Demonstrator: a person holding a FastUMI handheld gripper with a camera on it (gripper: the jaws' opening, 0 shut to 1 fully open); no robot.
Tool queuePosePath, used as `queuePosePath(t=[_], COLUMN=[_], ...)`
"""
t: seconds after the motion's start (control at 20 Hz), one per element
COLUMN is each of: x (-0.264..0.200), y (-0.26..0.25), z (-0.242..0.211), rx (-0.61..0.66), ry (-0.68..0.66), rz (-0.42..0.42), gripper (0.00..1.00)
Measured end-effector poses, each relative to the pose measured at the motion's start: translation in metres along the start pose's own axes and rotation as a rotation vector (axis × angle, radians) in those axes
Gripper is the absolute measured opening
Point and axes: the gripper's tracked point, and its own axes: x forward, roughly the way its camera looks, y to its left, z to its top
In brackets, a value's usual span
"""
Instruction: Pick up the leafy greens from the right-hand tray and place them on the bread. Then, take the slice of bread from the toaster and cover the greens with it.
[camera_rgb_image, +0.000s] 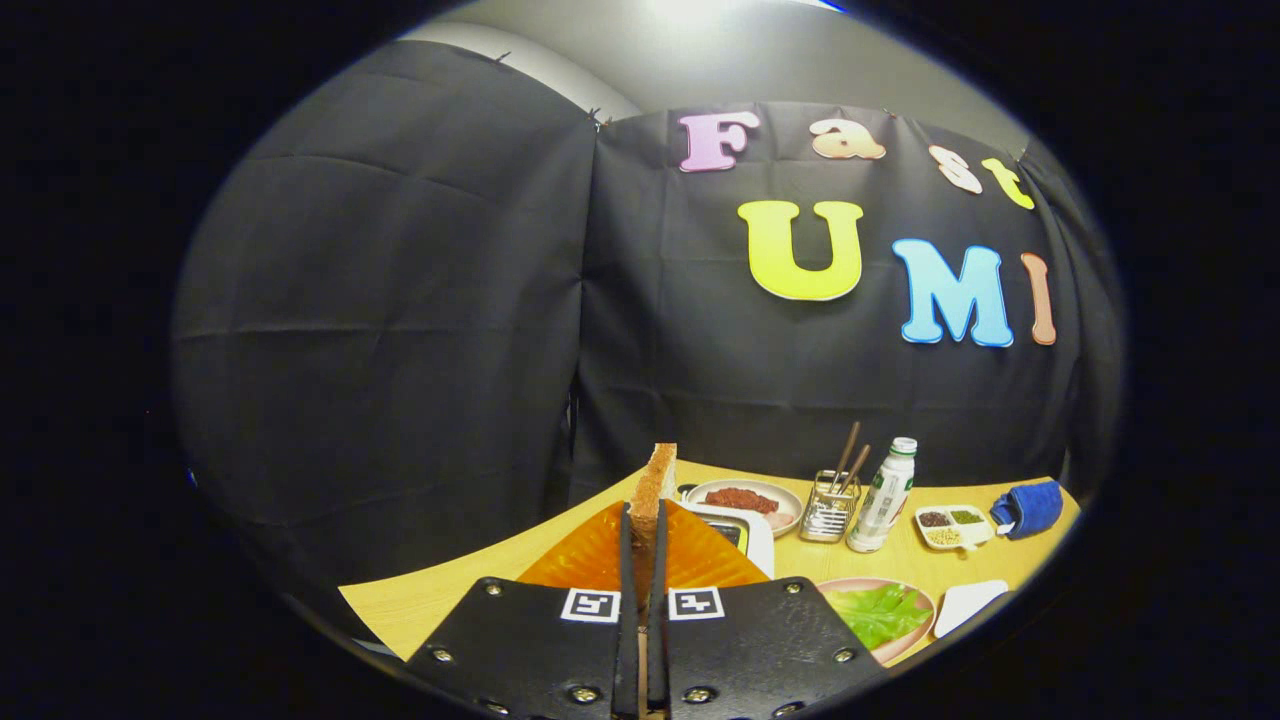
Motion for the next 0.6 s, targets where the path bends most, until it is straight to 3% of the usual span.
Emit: queuePosePath(t=[0.25, 0.6], x=[-0.019, -0.054], y=[-0.027, -0.091], z=[0.039, 0.025], rx=[0.005, 0.026], ry=[-0.078, -0.05], rz=[-0.015, -0.084], gripper=[0.03, 0.03])
